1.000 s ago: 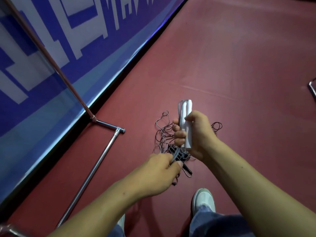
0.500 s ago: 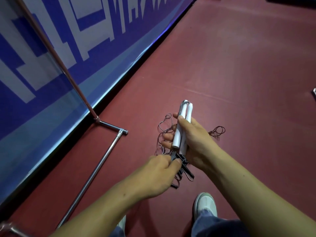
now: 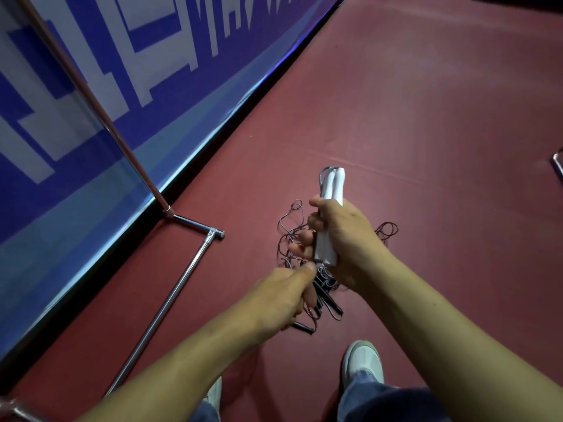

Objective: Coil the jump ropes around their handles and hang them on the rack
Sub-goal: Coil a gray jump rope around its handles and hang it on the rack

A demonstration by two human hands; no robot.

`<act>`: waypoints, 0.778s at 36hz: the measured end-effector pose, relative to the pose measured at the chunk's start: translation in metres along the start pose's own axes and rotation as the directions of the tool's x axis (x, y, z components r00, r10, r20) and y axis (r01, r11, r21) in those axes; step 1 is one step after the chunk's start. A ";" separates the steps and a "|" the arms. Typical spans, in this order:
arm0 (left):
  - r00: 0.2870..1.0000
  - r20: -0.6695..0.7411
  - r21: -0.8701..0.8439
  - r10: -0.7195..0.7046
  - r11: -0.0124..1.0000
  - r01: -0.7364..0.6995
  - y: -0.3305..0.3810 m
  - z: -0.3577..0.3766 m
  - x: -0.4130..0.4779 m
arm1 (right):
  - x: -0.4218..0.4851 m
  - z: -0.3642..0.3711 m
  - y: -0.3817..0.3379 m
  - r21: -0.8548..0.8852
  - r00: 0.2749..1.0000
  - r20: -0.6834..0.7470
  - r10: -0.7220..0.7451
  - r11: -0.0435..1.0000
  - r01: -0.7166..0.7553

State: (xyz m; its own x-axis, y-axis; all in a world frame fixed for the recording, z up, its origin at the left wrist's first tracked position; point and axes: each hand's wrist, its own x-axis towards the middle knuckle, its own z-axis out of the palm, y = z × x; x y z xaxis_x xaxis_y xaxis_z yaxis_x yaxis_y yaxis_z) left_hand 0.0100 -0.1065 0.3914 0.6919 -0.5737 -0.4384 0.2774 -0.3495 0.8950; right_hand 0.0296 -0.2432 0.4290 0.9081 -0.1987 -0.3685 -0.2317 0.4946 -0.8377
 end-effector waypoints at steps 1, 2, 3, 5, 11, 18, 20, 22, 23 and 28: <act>1.000 -0.009 0.072 0.005 0.997 -0.005 0.001 0.000 0.000 | 0.001 -0.001 0.000 -0.025 1.000 -0.024 -0.007 1.000 0.006; 1.000 -0.013 0.150 0.017 0.989 -0.014 0.002 -0.002 -0.001 | 0.002 -0.003 -0.001 -0.065 0.998 -0.053 -0.028 0.998 0.024; 0.999 -0.017 0.228 0.031 0.973 -0.026 0.004 -0.004 -0.002 | 0.003 -0.004 -0.001 -0.119 0.995 -0.078 -0.059 0.992 0.049; 0.998 -0.024 0.375 0.057 0.926 -0.044 0.005 -0.012 -0.003 | 0.004 -0.010 -0.001 -0.243 0.986 -0.104 -0.131 0.965 0.102; 0.991 -0.006 0.686 0.136 0.721 -0.095 0.014 -0.028 -0.014 | 0.004 -0.028 0.005 -0.702 0.964 -0.099 -0.248 0.704 0.108; 0.842 0.134 0.850 0.523 0.376 -0.369 0.029 -0.052 -0.020 | -0.003 -0.027 0.014 -0.924 0.977 0.213 0.027 0.332 0.192; 0.772 0.198 0.845 0.604 0.294 -0.447 0.033 -0.060 -0.020 | -0.009 -0.022 0.013 -0.914 0.956 0.289 0.051 0.312 0.260; 0.693 0.263 0.848 0.671 0.181 -0.498 0.038 -0.064 -0.020 | -0.013 -0.017 0.009 -0.907 0.943 0.331 0.039 0.287 0.307; 0.665 0.278 0.850 0.693 0.144 -0.506 0.039 -0.065 -0.020 | -0.014 -0.015 0.008 -0.905 0.942 0.333 0.043 0.296 0.307; 0.647 0.226 0.829 0.729 0.204 -0.520 0.039 -0.065 -0.015 | -0.023 -0.018 0.008 -0.822 0.940 0.291 0.179 0.549 0.150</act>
State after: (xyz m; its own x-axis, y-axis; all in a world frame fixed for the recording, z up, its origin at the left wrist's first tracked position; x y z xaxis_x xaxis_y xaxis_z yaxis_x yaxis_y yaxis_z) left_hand 0.0539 -0.0640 0.4383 0.4986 -0.7930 0.3499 -0.8561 -0.3874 0.3421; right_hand 0.0005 -0.2501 0.4238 0.9135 0.1475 -0.3791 -0.2781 -0.4537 -0.8467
